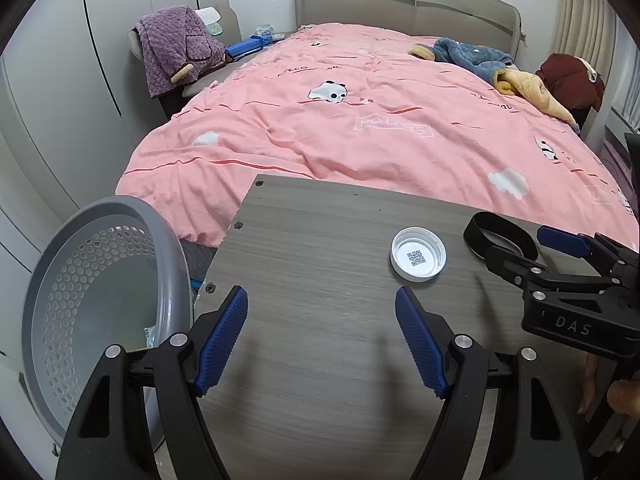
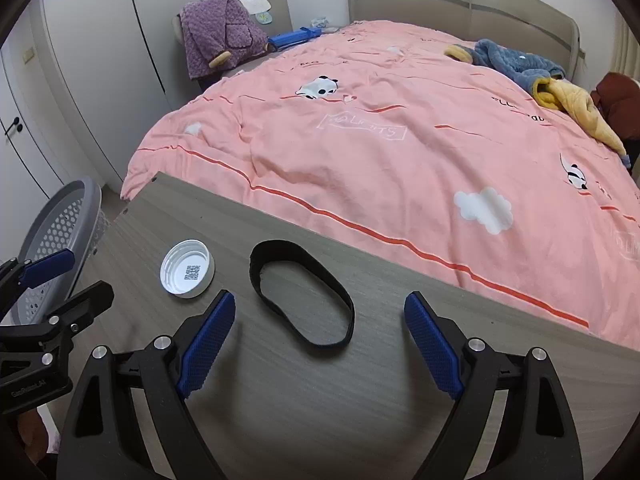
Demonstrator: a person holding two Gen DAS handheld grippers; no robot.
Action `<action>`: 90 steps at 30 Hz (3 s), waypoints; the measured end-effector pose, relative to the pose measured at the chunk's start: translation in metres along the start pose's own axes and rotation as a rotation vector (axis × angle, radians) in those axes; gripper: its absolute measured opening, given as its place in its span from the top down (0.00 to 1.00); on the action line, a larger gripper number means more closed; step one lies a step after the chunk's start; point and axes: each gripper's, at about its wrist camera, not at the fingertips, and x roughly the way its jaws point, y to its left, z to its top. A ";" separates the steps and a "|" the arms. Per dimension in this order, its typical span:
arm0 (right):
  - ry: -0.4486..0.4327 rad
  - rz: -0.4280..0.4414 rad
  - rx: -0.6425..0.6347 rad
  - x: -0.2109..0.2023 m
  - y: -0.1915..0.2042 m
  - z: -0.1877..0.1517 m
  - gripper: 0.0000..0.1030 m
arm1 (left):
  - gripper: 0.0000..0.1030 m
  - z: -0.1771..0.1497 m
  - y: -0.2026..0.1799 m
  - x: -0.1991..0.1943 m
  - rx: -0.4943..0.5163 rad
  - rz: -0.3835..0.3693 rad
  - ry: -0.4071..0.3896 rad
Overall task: Collect trash
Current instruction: 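Reach the right tool to the black elastic band and close on it, then close the left tool on the white bottle cap while the right tool holds the band, then carry the bottle cap and band over the basket with both tools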
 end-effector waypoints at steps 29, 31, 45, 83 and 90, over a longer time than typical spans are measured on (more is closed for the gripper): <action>-0.062 0.005 0.032 -0.016 -0.004 -0.007 0.81 | 0.29 0.004 -0.013 0.002 0.006 -0.013 0.031; -0.075 0.002 0.055 -0.022 -0.009 -0.009 0.81 | 0.29 0.004 -0.018 0.002 0.015 -0.020 0.035; -0.140 0.025 0.148 -0.049 -0.037 -0.025 0.81 | 0.29 0.014 -0.048 0.026 0.034 -0.031 0.080; -0.142 0.045 0.207 -0.085 -0.011 -0.064 0.81 | 0.62 -0.009 -0.046 -0.030 0.135 -0.128 -0.012; -0.148 0.039 0.189 -0.098 0.026 -0.074 0.81 | 0.62 -0.027 -0.013 -0.058 0.106 -0.147 -0.041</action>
